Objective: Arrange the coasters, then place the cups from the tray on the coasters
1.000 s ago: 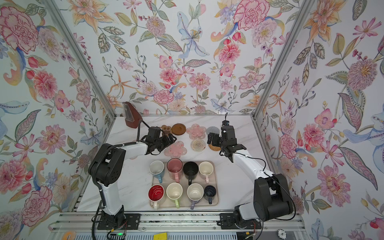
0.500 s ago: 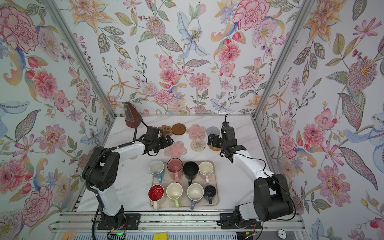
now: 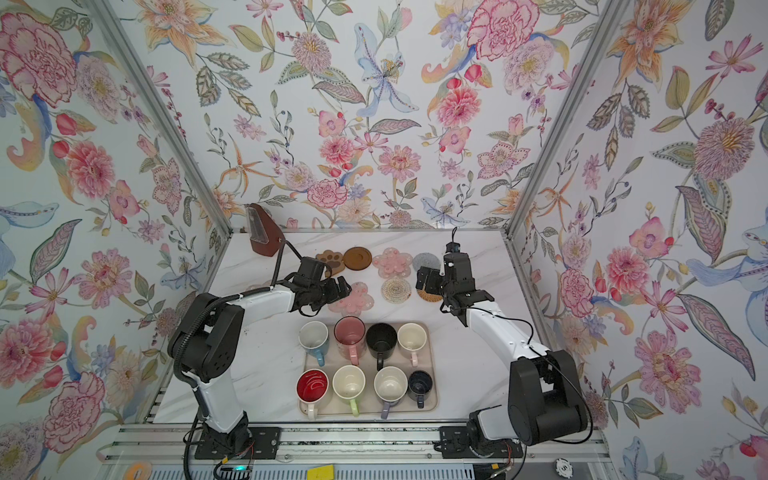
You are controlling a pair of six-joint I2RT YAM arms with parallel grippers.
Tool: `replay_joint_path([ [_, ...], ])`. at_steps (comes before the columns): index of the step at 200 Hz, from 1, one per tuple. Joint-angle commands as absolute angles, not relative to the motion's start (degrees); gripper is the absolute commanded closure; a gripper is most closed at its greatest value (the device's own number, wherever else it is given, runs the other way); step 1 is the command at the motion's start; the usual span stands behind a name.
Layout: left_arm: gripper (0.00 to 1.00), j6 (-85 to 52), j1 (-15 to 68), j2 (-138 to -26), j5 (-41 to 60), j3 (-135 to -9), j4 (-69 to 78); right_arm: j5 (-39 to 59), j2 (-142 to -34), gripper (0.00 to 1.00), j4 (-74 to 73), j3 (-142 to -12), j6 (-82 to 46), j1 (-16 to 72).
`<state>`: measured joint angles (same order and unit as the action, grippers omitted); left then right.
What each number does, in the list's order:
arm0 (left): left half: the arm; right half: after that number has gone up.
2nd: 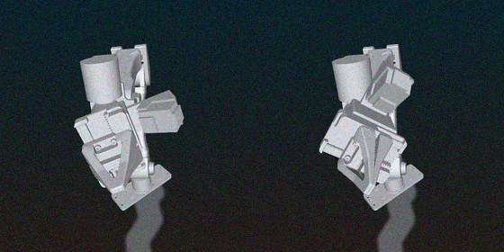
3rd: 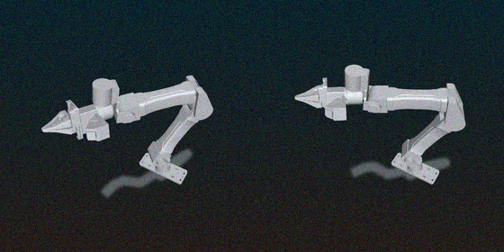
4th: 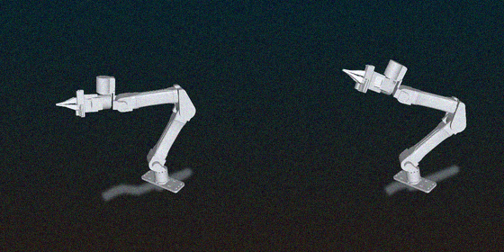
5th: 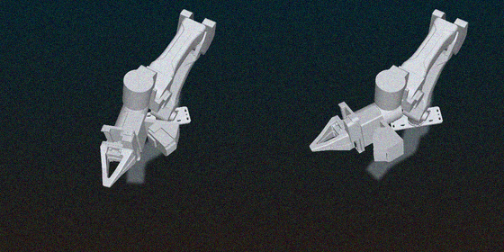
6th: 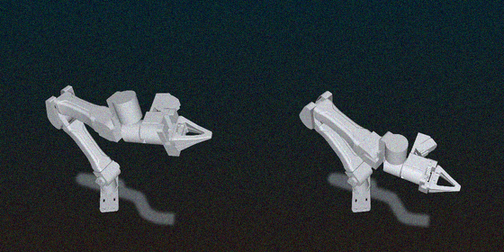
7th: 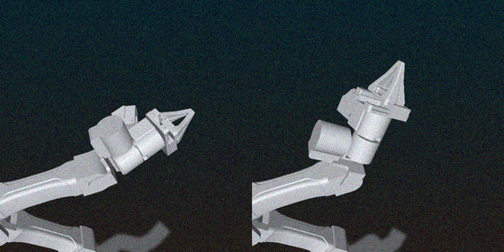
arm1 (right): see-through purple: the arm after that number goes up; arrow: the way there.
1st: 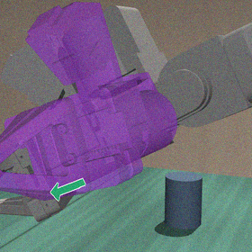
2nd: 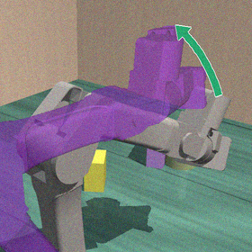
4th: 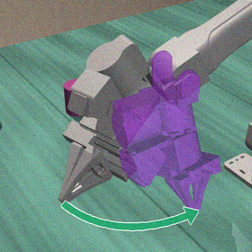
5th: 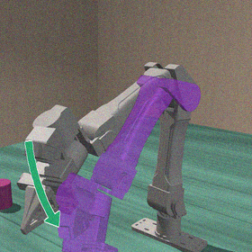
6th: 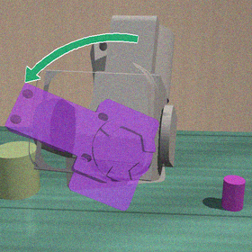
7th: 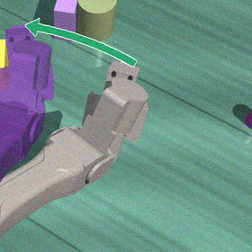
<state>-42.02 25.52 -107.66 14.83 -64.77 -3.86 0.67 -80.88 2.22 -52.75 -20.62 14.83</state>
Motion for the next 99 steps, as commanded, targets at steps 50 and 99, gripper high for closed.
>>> replay_joint_path([
  [50, 0.01, -43.40, 27.07, -112.05, 17.29, -68.26, -3.37, 0.88, -79.72, 0.01, 1.68, -51.44, -20.35, 14.28],
  [99, 0.01, -44.85, 27.60, -114.70, 18.74, -70.19, -0.63, 1.13, -79.66, 0.01, 1.52, -51.32, -20.64, 14.15],
])
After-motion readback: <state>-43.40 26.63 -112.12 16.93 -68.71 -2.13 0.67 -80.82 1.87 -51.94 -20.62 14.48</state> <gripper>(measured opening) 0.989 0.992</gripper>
